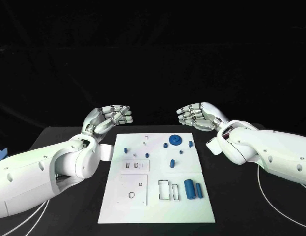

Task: Assemble the parts on the task board

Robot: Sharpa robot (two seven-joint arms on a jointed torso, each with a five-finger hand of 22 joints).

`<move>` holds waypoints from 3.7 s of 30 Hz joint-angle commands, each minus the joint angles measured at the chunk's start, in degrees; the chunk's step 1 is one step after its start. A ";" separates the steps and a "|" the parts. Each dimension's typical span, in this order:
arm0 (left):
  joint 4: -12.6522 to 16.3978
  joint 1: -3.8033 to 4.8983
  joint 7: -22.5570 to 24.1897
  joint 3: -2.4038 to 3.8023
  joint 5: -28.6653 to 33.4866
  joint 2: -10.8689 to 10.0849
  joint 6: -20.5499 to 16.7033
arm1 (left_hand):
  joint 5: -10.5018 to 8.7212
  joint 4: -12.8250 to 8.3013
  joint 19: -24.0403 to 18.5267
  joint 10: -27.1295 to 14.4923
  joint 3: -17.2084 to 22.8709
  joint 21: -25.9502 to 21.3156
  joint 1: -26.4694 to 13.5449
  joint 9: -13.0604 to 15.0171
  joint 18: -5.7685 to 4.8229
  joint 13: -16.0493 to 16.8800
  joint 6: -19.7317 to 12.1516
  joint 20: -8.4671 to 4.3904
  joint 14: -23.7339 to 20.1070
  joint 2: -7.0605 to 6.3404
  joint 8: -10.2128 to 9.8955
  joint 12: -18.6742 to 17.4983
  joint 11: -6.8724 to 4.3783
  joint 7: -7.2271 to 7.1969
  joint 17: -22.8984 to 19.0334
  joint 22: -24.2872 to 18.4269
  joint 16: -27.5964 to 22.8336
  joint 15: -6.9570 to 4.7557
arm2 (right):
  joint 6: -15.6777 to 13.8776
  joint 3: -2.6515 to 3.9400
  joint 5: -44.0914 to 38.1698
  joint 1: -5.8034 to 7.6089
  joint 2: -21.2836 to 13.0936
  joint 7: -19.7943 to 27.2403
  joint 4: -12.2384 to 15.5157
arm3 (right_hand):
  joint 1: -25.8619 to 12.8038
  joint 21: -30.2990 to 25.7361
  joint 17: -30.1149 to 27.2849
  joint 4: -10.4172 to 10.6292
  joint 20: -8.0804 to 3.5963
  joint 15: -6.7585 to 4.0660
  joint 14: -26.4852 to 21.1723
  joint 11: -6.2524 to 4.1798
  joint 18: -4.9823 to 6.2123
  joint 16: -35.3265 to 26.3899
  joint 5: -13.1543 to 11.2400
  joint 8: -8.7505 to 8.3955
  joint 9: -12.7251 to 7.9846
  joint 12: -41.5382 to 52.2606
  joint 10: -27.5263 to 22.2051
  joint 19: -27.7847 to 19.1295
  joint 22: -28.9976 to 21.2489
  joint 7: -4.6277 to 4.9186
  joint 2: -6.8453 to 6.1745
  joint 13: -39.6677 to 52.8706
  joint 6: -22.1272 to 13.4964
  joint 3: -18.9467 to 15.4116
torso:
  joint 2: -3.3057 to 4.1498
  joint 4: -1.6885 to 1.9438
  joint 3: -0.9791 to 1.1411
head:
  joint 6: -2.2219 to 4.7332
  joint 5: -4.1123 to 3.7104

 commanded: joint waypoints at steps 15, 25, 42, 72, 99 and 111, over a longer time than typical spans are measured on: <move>7.27 1.55 -2.19 0.47 -5.20 -3.09 4.90 | -0.15 -0.14 0.69 0.04 0.68 0.19 0.11 -0.13 0.67 -0.04 0.00 -0.09 0.40 -1.04 -0.48 -0.65 0.10 0.68 0.24 -0.13 0.19 0.03 | 8.98 0.11 -44.51 3.40 3.78 -18.26 -2.41 | -1.00 18.01 13.31 -0.49 -9.00 -8.72 29.06 -5.92 0.67 13.26 0.69 0.09 2.65 -1.05 15.59 19.88 9.33 -1.39 -4.01 1.17 9.28 -1.61 | 4.01 1.48 0.20 | 0.56 -1.57; 8.56 2.37 -2.42 0.50 -5.25 -3.42 5.30 | -0.18 -0.10 0.76 0.08 0.70 0.19 -0.02 -0.15 0.65 -0.04 0.01 -0.11 0.34 -1.23 -0.52 -0.75 0.12 0.69 0.28 -0.17 0.14 0.05 | 11.44 0.11 -51.52 3.70 6.75 -22.40 -3.80 | -2.67 32.35 38.07 1.18 -9.57 -8.82 32.01 -5.76 -0.20 41.67 0.48 -2.39 4.19 -0.93 12.52 24.54 22.47 -1.39 -6.26 3.74 9.16 0.13 | 5.52 2.45 0.26 | 0.97 -2.13; 8.43 2.57 -2.54 0.52 -4.87 -3.29 5.76 | -0.20 -0.03 0.86 0.01 0.81 0.13 -0.33 -0.23 0.63 -0.04 -0.12 -0.13 0.09 -1.47 -0.69 -1.06 0.22 0.82 0.35 -0.27 -0.04 0.15 | 15.74 0.03 -55.20 3.19 9.02 -24.89 -5.91 | -2.39 45.17 53.16 2.13 -8.62 -8.06 32.51 -5.04 -2.06 57.51 -0.21 -3.17 5.71 -0.50 7.68 27.35 38.89 -1.16 -7.03 4.78 8.56 0.01 | 6.85 3.03 -0.02 | 1.24 -2.90; 8.05 2.57 -2.85 0.52 -3.80 -3.34 5.91 | -0.19 -0.04 0.90 -0.03 0.98 0.08 -0.46 -0.27 0.61 -0.04 -0.18 -0.13 -0.08 -1.49 -0.80 -1.27 0.30 0.92 0.39 -0.34 -0.18 0.22 | 13.88 -0.02 -53.87 2.79 9.64 -24.63 -5.91 | -2.13 51.12 58.44 4.10 -8.80 -8.53 33.04 -5.88 -2.90 63.22 0.06 -1.70 7.72 1.77 10.15 28.69 46.83 -2.03 -4.20 6.13 11.02 1.78 | 7.91 3.07 0.48 | 1.33 -2.51; 6.80 2.58 -2.82 0.51 -2.92 -3.19 6.29 | -0.22 -0.17 0.96 -0.28 1.37 -0.03 -0.48 -0.40 0.60 -0.06 -0.49 -0.12 -0.21 -1.55 -1.10 -1.74 0.51 1.19 0.52 -0.49 -0.32 0.35 | -4.83 0.07 -51.66 2.68 12.65 -26.01 -6.79 | -2.10 52.41 58.75 4.65 -10.11 -9.91 32.86 -7.54 -2.96 64.74 1.20 4.06 14.43 3.03 13.19 27.88 48.97 -3.95 -2.50 7.91 11.83 5.30 | 8.35 3.28 0.42 | 1.75 -2.24; 6.56 2.58 -2.74 0.51 -2.81 -2.84 6.48 | -0.20 -0.24 0.94 -0.28 1.49 -0.08 -0.42 -0.41 0.59 -0.04 -0.51 -0.11 -0.26 -1.61 -1.14 -1.83 0.52 1.21 0.55 -0.54 -0.37 0.38 | -6.02 0.10 -50.53 1.80 17.38 -25.28 -11.93 | -2.09 52.45 59.19 4.59 -10.01 -9.78 32.96 -7.39 -2.96 65.07 0.75 4.09 14.74 2.78 12.85 27.86 49.07 -3.78 -2.55 7.86 11.39 5.46 | 8.66 3.67 0.51 | 1.87 -2.21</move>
